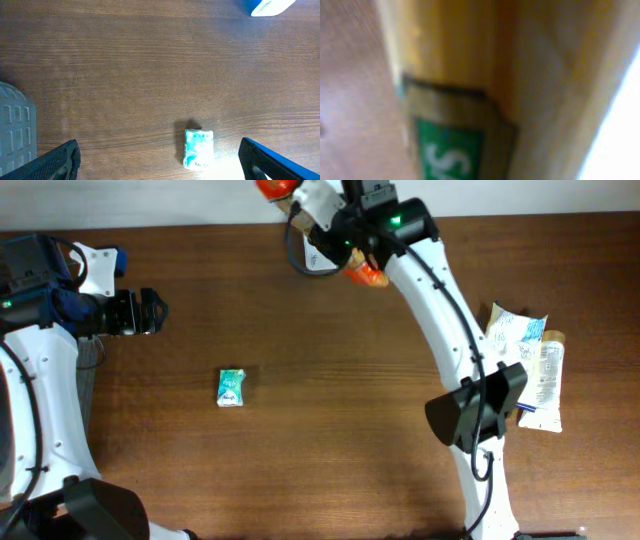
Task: Scan the item barcode
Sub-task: 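Hold the spaghetti pack over the scanner with the right gripper, tilting it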
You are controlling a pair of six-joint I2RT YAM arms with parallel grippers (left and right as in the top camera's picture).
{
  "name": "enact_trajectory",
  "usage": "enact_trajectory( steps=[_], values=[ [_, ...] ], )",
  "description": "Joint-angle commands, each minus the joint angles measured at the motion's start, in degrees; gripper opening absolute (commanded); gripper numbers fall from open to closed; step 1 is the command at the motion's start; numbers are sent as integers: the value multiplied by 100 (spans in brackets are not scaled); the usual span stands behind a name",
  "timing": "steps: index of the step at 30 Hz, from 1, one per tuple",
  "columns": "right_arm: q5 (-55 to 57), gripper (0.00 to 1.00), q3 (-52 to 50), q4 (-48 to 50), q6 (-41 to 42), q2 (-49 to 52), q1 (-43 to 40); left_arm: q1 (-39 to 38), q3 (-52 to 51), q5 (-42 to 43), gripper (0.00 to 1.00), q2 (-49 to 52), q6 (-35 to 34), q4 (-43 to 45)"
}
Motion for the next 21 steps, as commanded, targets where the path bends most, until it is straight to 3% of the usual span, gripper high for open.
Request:
enact_trajectory(
  steps=[1, 6, 8, 12, 21],
  values=[
    [260, 4, 175, 732, -2232, -153, 66, 4, 33, 61, 99, -22, 109, -2],
    [789, 4, 170, 3040, -2334, 691, 68, 4, 33, 61, 99, -22, 109, -2],
    [949, 4, 170, 3495, -2369, 1062, 68, 4, 33, 61, 99, -22, 109, -2],
    [1095, 4, 168, 3602, -3410, 1552, 153, 4, 33, 61, 99, -22, 109, -2],
    [1373, 4, 155, 3469, -3462, 1611, 249, 4, 33, 61, 99, -22, 109, -2]
  ],
)
